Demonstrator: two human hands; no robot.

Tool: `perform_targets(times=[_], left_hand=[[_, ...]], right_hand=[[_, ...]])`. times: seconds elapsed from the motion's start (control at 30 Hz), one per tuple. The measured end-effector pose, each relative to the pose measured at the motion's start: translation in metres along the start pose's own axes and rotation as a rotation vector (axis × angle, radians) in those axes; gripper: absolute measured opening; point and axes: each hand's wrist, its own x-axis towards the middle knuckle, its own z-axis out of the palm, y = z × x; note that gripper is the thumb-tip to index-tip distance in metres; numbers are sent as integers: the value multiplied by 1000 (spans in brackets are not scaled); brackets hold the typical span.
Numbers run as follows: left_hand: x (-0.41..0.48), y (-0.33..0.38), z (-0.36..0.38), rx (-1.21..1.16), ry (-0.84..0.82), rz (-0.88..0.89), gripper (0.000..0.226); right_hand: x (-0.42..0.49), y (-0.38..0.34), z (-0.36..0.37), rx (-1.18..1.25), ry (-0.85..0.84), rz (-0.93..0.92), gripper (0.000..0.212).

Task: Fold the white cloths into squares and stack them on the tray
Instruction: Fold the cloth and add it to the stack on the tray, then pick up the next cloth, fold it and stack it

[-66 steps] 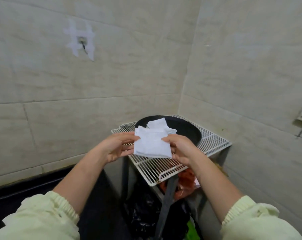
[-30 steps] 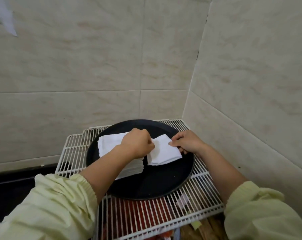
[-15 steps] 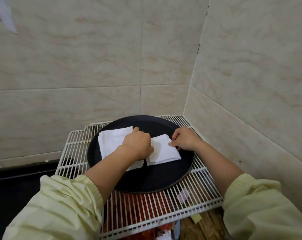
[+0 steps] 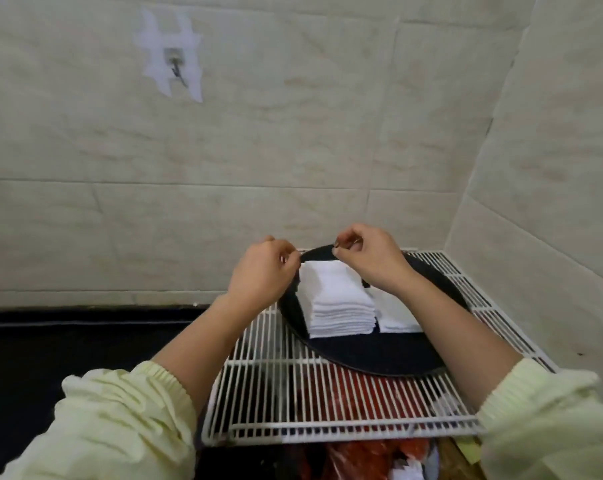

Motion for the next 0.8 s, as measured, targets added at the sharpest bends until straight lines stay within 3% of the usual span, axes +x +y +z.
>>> perform_targets(times=[0.17,0.43,0.8], left_hand=[[-45,-91,-68,62,10,-172,24],[-176,-244,-194,239,-20,-383,24],[-349,-408,-361,459,-34,-807,31]], right_hand=[[-6,-80,78,-13,-127,-129,19],[-65,-211,267,-21,-396,-228,30],[-151,-391,470,-216,-700,-527,43]])
